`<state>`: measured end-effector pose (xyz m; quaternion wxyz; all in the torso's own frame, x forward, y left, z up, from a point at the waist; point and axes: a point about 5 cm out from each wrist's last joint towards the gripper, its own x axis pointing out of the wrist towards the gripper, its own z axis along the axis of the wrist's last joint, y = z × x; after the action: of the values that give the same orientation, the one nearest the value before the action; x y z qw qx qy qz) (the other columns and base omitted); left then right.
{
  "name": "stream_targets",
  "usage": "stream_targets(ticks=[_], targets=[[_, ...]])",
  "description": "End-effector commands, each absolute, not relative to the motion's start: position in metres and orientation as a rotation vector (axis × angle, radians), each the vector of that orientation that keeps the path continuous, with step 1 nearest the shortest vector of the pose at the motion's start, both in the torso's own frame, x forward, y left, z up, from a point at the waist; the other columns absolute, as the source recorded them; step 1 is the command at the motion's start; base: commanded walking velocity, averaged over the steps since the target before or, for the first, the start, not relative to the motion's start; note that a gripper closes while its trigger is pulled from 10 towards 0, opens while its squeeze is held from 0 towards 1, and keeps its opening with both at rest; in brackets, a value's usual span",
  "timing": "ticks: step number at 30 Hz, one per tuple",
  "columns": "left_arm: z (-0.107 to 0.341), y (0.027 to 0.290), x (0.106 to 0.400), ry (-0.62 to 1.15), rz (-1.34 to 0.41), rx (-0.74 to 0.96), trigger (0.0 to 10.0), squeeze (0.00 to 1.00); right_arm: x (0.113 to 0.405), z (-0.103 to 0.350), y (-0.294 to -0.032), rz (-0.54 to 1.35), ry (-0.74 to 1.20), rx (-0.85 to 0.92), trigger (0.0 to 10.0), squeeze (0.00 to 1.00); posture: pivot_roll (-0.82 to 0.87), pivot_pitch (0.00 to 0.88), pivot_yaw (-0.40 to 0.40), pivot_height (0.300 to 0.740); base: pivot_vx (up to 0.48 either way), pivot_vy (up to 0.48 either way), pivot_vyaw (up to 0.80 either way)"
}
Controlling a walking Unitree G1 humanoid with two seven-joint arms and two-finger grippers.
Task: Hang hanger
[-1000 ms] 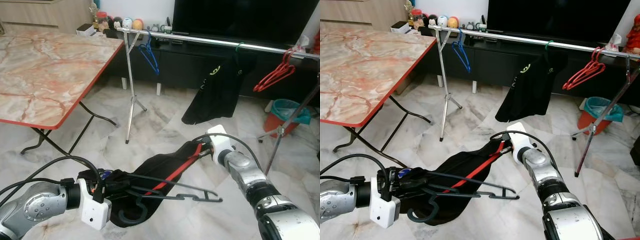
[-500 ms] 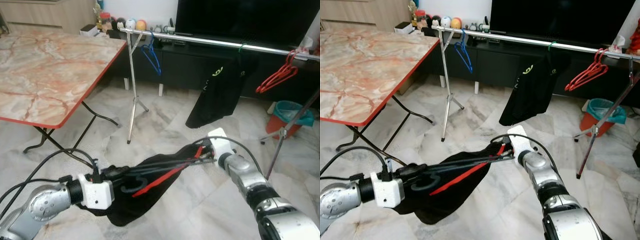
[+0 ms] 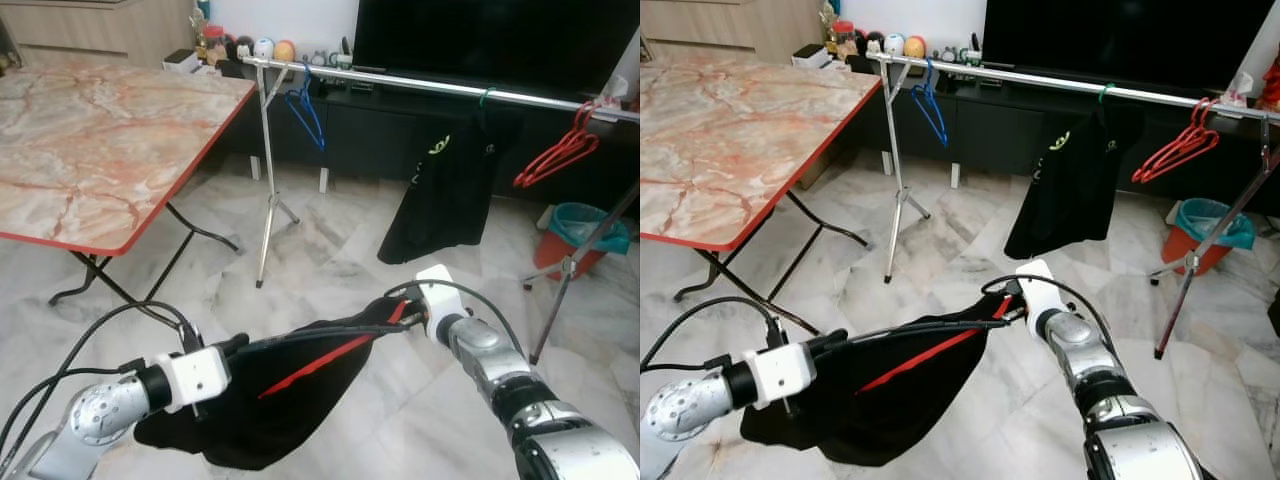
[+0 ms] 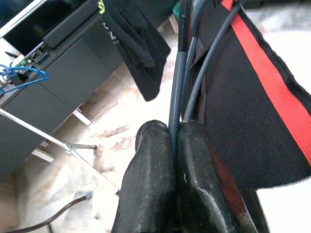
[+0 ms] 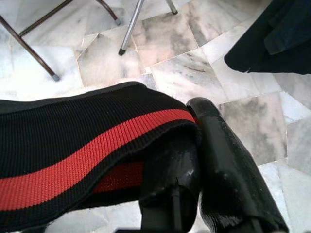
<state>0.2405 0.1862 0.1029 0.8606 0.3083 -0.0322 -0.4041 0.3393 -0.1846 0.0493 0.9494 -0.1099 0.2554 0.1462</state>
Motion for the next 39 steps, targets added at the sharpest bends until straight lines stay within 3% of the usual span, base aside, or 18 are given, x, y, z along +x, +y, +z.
stream_targets(ticks=[1, 5, 9, 11, 15, 20, 28, 39], targets=[[0.123, 0.192, 0.246, -0.141, -0.767, 0.575, 10.0, 0.00, 0.336, 0.045, -0.194, 0.254, 0.539, -0.219, 0.0, 0.00, 0.14, 0.000, -0.066, 0.740, 0.000, 0.000, 0.00], [0.128, 0.189, 0.240, -0.142, -0.801, 0.502, 10.0, 0.00, 0.335, 0.044, -0.195, 0.239, 0.546, -0.209, 0.0, 0.00, 0.14, 0.000, -0.064, 0.740, 0.000, 0.000, 0.00], [0.129, 0.187, 0.231, -0.135, -0.897, 0.556, 10.0, 0.00, 0.334, 0.044, -0.198, 0.235, 0.549, -0.216, 0.0, 0.00, 0.15, 0.000, -0.065, 0.740, 0.000, 0.000, 0.00], [0.128, 0.183, 0.220, -0.090, -1.037, 0.589, 10.0, 0.00, 0.334, 0.044, -0.200, 0.235, 0.552, -0.232, 0.0, 0.00, 0.14, 0.000, -0.066, 0.740, 0.000, 0.000, 0.00], [0.130, 0.180, 0.219, -0.070, -1.090, 0.615, 10.0, 0.00, 0.335, 0.045, -0.203, 0.234, 0.552, -0.238, 0.0, 0.00, 0.15, 0.000, -0.065, 0.740, 0.000, 0.000, 0.00], [0.146, 0.168, 0.255, -0.140, -0.818, 0.368, 10.0, 0.00, 0.333, 0.042, -0.195, 0.257, 0.551, -0.237, 0.0, 0.00, 0.14, 0.000, -0.062, 0.740, 0.000, 0.000, 0.00], [0.151, 0.126, 0.271, -0.133, -0.790, 0.100, 10.0, 0.00, 0.332, 0.039, -0.178, 0.330, 0.536, -0.213, 0.0, 0.00, 0.13, 0.000, -0.054, 0.740, 0.000, 0.000, 0.00], [0.165, 0.112, 0.309, -0.109, -0.583, -0.224, 10.0, 0.00, 0.326, 0.033, -0.162, 0.452, 0.536, -0.214, 0.0, 0.00, 0.12, 0.000, -0.021, 0.740, 0.000, 0.000, 0.00]])
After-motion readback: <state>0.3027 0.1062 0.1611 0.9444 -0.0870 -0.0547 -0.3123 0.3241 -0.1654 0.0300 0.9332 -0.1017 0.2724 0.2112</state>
